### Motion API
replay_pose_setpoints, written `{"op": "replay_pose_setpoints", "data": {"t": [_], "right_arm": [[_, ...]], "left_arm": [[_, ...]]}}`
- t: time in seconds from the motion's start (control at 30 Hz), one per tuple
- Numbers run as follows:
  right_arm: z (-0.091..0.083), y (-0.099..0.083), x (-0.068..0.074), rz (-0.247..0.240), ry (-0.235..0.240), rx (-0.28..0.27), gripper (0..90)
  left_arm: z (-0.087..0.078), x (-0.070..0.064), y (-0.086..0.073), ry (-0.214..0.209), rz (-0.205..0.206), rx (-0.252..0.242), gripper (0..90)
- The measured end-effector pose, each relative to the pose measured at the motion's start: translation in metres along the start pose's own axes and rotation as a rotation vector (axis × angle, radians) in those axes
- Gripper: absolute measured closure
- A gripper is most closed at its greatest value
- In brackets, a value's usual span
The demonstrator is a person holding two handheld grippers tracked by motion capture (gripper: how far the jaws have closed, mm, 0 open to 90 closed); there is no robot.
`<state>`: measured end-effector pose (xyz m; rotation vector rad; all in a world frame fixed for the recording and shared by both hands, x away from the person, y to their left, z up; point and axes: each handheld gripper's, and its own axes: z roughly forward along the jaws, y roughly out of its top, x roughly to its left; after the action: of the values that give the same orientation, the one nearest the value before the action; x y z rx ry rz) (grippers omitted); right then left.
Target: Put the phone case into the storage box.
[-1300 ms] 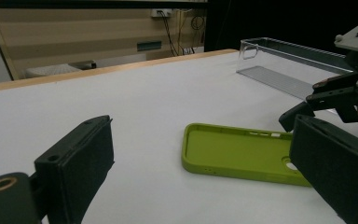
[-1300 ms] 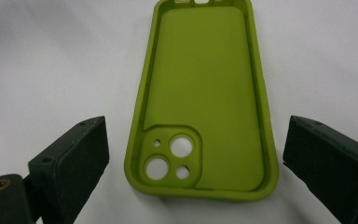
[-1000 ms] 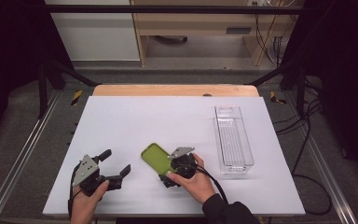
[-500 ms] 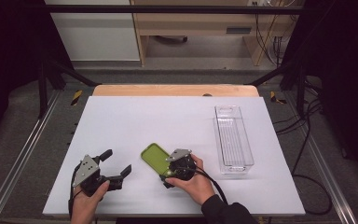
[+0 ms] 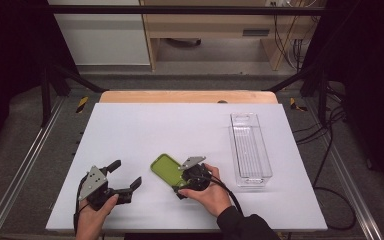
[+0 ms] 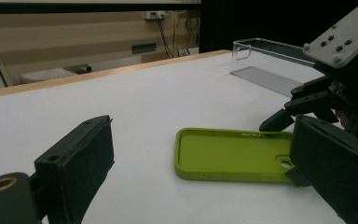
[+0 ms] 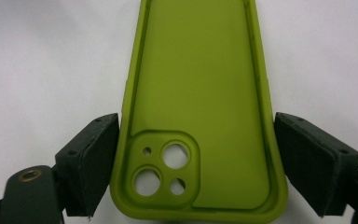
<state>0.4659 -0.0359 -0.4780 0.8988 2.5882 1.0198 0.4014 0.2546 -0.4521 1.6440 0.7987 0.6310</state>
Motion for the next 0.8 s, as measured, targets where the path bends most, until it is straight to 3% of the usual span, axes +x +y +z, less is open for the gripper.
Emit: {"op": "replay_pose_setpoints", "data": {"t": [0.13,0.23,0.33,0.4,0.57,0.8], "right_arm": [[-0.009,0.008,-0.003,-0.008,0.005,0.015,17.5],[-0.02,0.017,-0.008,-0.014,0.004,0.014,17.5],[-0.032,0.025,-0.014,-0.022,0.004,0.025,17.5],[-0.041,0.031,-0.017,-0.029,0.005,0.035,17.5],[-0.065,0.051,-0.027,-0.056,0.025,0.063,17.4],[-0.092,0.074,-0.035,-0.074,0.035,0.116,17.4]], "left_arm": [[0.002,-0.003,0.001,0.004,0.027,0.008,5.7],[0.005,-0.006,0.002,-0.02,0.008,-0.001,5.5],[0.009,-0.015,0.006,-0.002,0.092,0.027,5.3],[0.014,-0.022,0.007,-0.006,0.162,0.045,4.2],[0.029,-0.041,0.012,-0.03,0.277,0.068,4.1],[0.058,-0.056,0.027,-0.031,0.429,0.048,5.6]]}}
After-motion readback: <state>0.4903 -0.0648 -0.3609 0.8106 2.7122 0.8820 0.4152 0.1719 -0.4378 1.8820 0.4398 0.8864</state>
